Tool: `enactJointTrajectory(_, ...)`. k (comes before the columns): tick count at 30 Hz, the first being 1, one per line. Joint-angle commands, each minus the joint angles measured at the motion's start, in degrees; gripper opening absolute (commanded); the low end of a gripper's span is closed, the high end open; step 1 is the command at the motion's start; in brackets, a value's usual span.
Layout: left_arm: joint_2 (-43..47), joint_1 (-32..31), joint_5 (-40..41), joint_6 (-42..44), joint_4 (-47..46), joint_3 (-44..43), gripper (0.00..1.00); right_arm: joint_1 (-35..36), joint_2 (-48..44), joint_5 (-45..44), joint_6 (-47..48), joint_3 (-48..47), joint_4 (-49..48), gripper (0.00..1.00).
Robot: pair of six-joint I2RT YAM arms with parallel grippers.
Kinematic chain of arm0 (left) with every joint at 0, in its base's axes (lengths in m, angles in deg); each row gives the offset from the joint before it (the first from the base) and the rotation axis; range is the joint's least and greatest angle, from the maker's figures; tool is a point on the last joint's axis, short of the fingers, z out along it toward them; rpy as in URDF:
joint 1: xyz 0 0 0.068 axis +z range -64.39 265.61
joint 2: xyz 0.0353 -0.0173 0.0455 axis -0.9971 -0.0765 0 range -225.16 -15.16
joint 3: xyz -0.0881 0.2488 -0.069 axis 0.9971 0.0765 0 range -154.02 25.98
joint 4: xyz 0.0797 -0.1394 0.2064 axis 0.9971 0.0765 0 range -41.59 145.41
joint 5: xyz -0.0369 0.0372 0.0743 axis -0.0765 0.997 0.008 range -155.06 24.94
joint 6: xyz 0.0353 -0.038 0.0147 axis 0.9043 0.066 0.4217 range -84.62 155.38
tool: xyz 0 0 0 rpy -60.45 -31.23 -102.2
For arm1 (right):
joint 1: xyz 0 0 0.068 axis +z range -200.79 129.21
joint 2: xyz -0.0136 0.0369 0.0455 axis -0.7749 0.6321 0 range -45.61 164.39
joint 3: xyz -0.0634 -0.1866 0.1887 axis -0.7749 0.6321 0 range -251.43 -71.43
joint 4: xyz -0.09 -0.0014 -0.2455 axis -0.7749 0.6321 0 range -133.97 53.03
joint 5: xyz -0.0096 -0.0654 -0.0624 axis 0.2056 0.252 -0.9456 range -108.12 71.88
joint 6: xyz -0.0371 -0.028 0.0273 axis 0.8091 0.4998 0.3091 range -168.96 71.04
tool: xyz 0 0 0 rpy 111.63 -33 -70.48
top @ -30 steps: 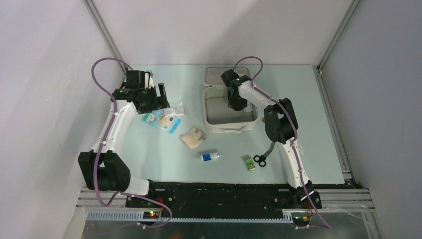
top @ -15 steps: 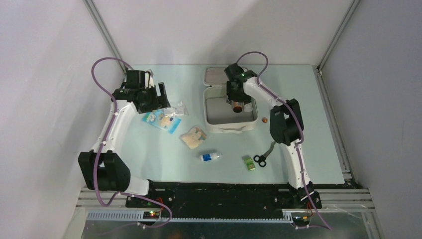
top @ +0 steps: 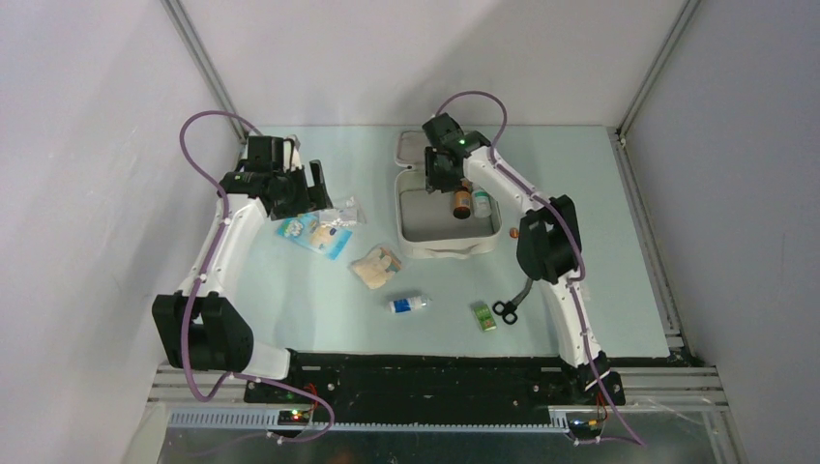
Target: Organize the medicine kit
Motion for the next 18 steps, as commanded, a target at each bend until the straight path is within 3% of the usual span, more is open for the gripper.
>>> enactJointTrajectory(1, 1.1, -0.45, 0.14, -0.12, -1.48, -2.97, 0.9, 0.06, 4.63, -4.12, -2.5, -3.25, 0.29, 0.38)
enactJointTrajectory(18, 0.28, -0.62, 1.55, 0.42, -1.48, -4.94, 0.9, -2.35, 5.43, -11.28, -2.16, 0.11, 1.34, 0.42)
